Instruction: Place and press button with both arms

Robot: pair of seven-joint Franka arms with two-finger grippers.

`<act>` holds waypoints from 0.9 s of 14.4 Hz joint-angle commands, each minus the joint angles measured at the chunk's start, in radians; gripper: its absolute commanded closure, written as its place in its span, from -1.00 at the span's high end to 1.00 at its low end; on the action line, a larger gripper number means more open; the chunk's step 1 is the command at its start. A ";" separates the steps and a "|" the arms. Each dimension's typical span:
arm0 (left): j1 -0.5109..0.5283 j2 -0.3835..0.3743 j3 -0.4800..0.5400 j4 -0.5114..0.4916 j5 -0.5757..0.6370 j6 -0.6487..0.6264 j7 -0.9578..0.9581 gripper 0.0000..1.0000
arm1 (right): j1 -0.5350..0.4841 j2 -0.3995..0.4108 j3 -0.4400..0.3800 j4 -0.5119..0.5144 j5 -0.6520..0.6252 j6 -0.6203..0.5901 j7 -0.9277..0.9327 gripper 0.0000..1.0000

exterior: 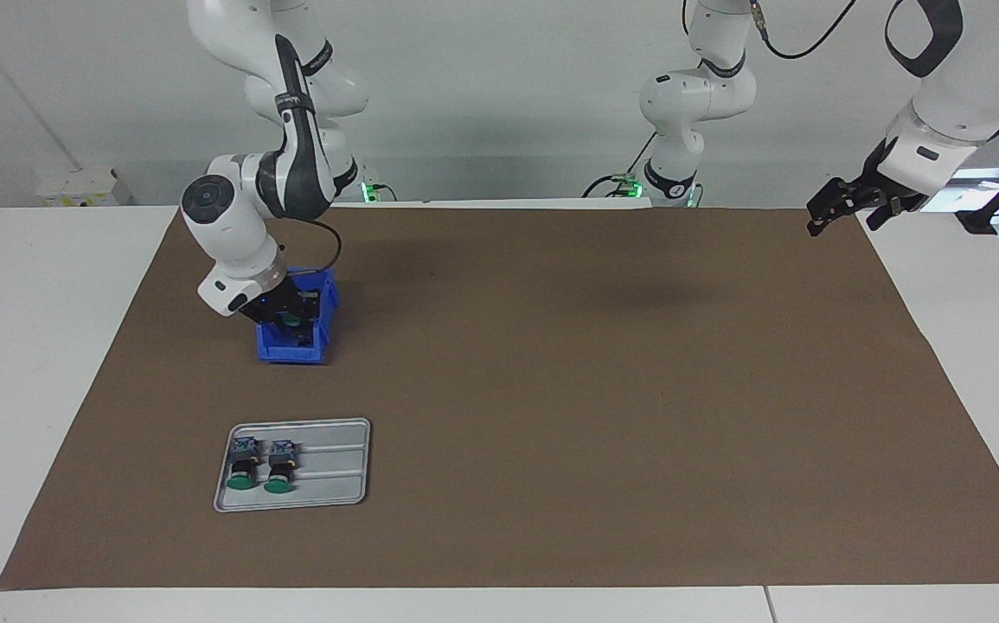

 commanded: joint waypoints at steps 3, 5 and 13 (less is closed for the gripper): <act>0.007 -0.009 -0.003 -0.007 0.012 -0.010 0.007 1.00 | -0.007 -0.012 0.012 0.132 -0.008 -0.150 -0.021 0.94; 0.006 -0.009 -0.003 -0.007 0.012 -0.010 0.007 1.00 | -0.007 -0.018 0.014 0.285 -0.008 -0.318 -0.022 0.98; 0.007 -0.009 -0.003 -0.007 0.012 -0.010 0.007 1.00 | -0.020 -0.014 0.014 0.757 -0.040 -0.770 -0.011 0.98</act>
